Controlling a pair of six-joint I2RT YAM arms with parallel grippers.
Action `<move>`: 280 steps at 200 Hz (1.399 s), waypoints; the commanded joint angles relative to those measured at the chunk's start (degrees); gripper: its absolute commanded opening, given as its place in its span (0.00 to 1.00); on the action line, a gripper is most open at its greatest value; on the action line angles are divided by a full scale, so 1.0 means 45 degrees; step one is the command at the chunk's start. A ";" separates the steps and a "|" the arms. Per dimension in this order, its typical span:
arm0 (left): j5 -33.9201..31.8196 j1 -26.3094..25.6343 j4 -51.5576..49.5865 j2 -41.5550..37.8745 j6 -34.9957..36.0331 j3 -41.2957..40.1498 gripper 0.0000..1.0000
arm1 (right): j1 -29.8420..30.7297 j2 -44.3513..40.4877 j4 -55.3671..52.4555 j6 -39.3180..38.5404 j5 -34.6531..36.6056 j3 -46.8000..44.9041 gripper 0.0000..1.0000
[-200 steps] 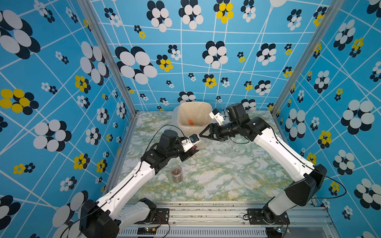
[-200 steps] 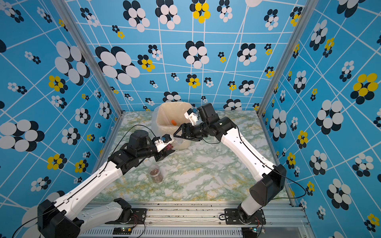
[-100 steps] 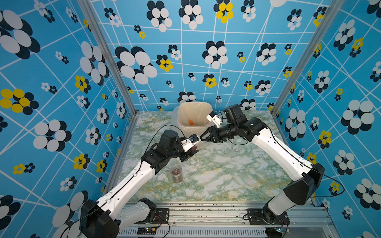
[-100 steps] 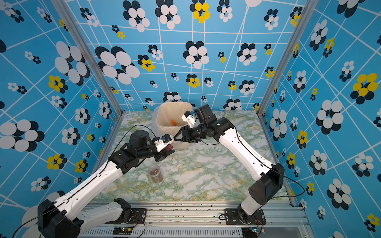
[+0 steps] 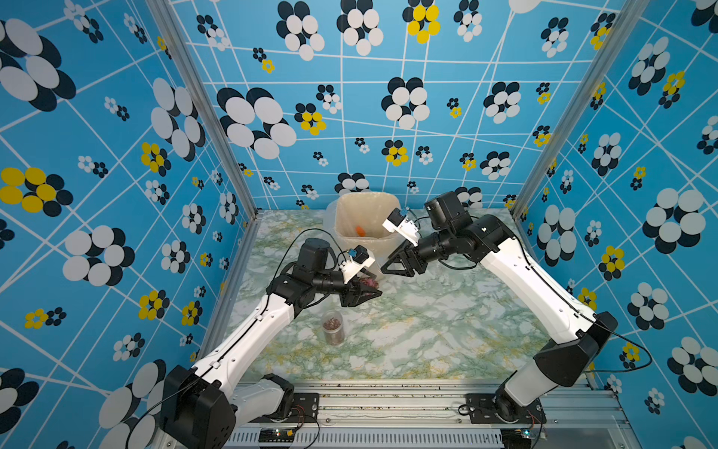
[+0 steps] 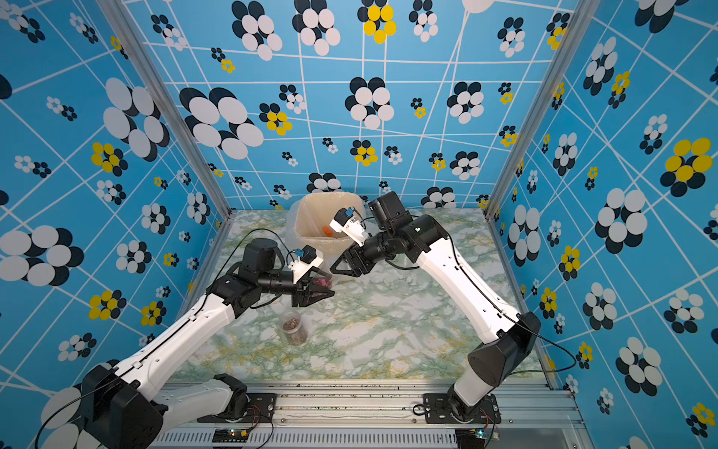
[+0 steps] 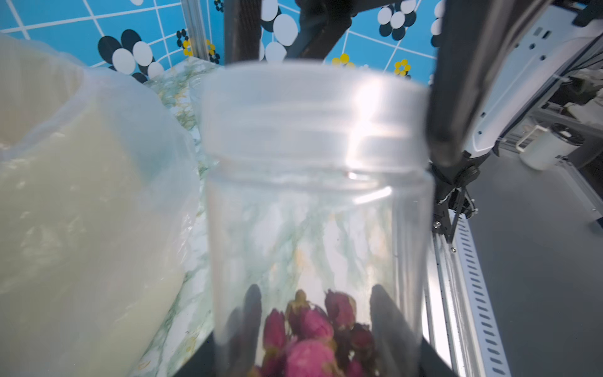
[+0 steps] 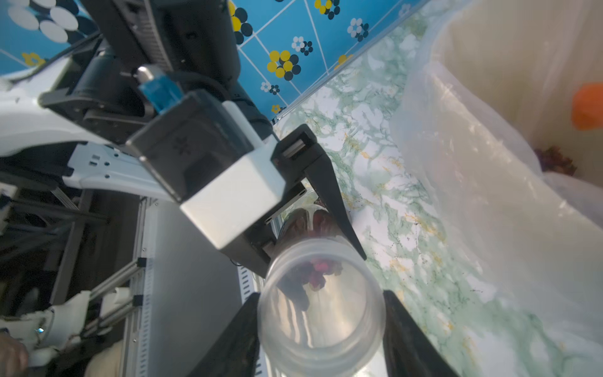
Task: Empty the moldy dried flower tea in the jars
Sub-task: Unscrew the lid from the jar.
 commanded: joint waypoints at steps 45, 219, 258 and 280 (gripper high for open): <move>0.3911 0.0443 0.1928 0.0288 -0.2340 0.0397 0.00 | 0.0026 0.2270 -0.3891 -0.5935 0.1642 0.2966 0.22; 0.0966 0.0283 0.0707 -0.0077 -0.0424 0.0209 0.00 | 0.0021 0.1518 -0.1861 -0.3918 0.0801 0.2191 0.23; 0.0091 -0.0089 0.0040 -0.0234 0.0419 0.0329 0.00 | 0.0002 0.1865 -0.2508 -0.3482 0.0195 0.2857 0.21; -0.0689 -0.0182 0.0271 -0.0539 0.0624 0.0152 0.00 | -0.0002 0.2115 -0.2906 -0.3345 0.0073 0.3151 0.21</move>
